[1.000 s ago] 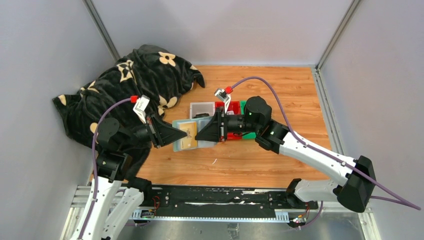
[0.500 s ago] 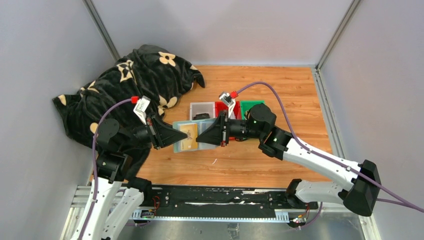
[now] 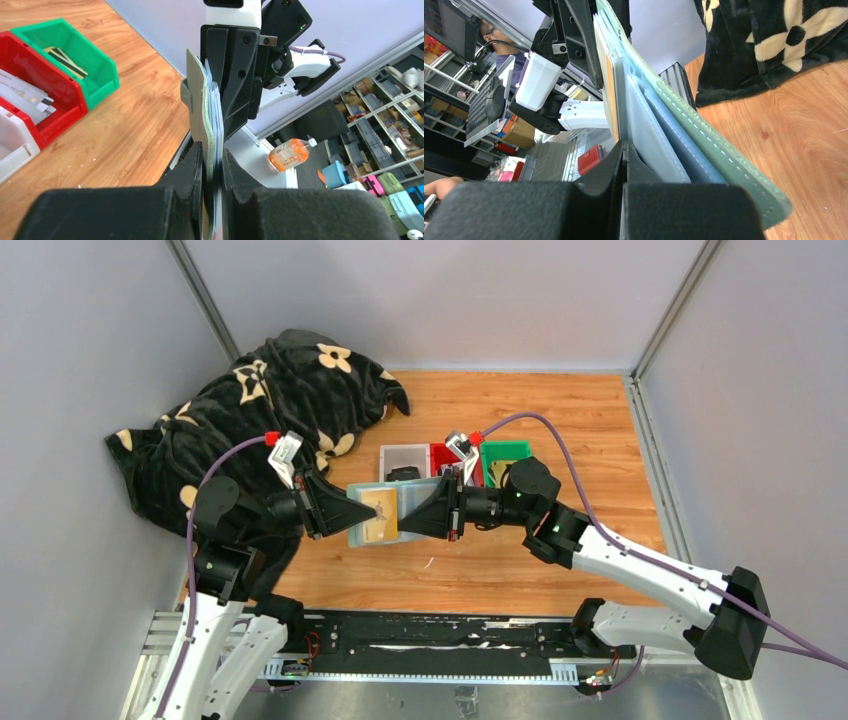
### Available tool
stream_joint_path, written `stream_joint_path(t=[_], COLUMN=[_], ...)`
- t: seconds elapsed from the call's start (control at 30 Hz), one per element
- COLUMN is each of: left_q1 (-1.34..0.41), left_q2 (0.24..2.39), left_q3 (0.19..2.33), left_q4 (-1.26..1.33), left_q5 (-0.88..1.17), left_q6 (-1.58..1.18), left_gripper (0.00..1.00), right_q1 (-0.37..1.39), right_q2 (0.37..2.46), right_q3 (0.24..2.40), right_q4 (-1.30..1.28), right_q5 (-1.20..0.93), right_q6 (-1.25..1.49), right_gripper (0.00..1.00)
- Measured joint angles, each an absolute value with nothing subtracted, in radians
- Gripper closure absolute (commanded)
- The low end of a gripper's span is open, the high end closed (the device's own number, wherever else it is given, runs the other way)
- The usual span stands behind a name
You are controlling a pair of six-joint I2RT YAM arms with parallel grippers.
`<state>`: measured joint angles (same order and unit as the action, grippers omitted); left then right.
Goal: Take the credit cards out of the card holder
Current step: Remove the credit card from the card holder.
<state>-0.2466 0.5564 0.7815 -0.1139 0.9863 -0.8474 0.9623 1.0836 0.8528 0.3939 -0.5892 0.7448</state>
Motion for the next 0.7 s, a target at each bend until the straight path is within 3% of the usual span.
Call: stream_joint_path(t=[0.07, 0.17, 0.3, 0.53, 0.7], left_q1=[-0.246, -0.246, -0.244, -0.243, -0.237], left_q2=[0.556, 0.556, 0.556, 0.555, 0.553], left_q3=[0.781, 0.781, 0.781, 0.781, 0.781], left_q4=[-0.112, -0.112, -0.113, -0.113, -0.117], left_q5=[0.986, 0.974, 0.949, 0.932, 0.896], left_q6=[-0.848, -0.847, -0.841, -0.836, -0.813], left_gripper=[0.91, 0.92, 0.92, 0.92, 0.83], right_q1=[0.962, 0.965, 0.973, 0.976, 0.994], right_q2=[1.084, 1.090, 1.112, 1.144, 1.170], right_q3=[0.853, 0.857, 0.882, 0.902, 0.954], right_q4=[0.395, 0.397, 0.400, 0.390, 0.299], right_q5=[-0.589, -0.584, -0.586, -0.577, -0.490], right_q6=[0.746, 0.755, 0.763, 0.765, 0.751], right_gripper=[0.73, 0.58, 0.56, 0.78, 0.93])
